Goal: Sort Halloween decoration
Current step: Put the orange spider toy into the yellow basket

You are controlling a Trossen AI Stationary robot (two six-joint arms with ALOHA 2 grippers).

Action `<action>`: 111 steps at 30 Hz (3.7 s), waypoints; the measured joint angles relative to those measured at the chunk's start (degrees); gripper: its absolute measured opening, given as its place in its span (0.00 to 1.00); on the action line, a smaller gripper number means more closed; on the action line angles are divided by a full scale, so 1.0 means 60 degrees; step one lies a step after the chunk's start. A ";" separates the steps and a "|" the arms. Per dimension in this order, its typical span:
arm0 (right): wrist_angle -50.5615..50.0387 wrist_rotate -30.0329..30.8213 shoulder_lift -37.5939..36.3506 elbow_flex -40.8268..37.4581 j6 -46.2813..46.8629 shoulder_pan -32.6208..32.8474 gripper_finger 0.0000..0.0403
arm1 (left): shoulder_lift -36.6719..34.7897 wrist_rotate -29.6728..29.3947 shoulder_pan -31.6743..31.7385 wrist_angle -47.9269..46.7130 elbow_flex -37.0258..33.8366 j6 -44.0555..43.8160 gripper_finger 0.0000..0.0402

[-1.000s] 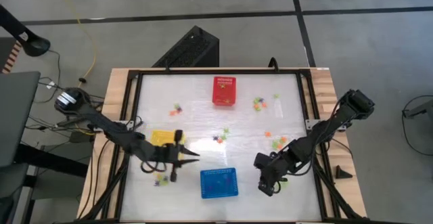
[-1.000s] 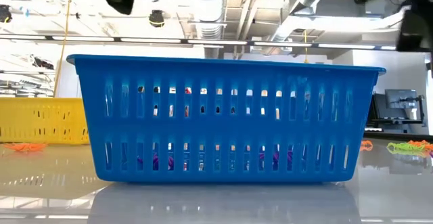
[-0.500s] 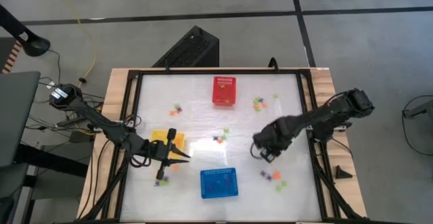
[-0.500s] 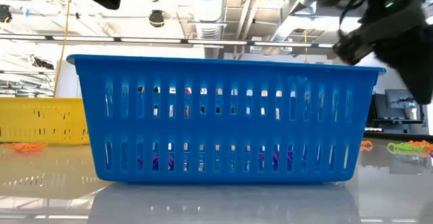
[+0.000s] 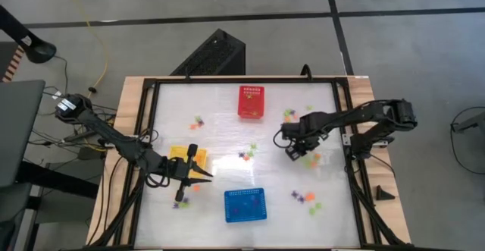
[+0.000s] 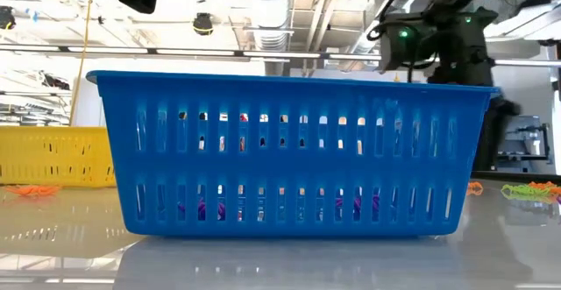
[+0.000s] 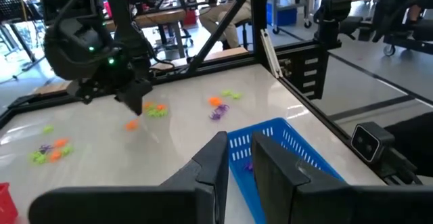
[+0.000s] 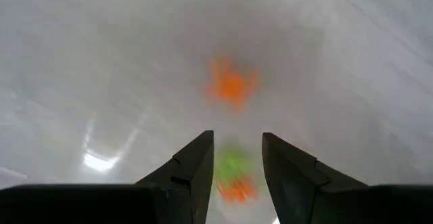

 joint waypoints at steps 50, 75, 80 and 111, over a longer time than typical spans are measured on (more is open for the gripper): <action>0.1856 0.0841 -0.0044 -0.1096 0.0395 0.0403 0.05 | 0.0007 -0.0018 0.0000 -0.0273 0.0011 -0.0012 0.14; 0.0652 0.0861 -0.0026 -0.0077 0.0390 -0.0274 0.40 | 0.0007 -0.0022 0.0000 -0.0372 0.0011 -0.0028 0.14; 0.1071 0.0842 -0.0008 -0.0566 0.0485 -0.0318 0.53 | 0.0007 -0.0022 0.0001 -0.0436 0.0011 -0.0029 0.14; 0.1000 0.0915 0.0001 0.0074 -0.0054 -0.0315 0.09 | 0.0007 -0.0131 0.0002 -0.0511 0.0011 -0.0029 0.14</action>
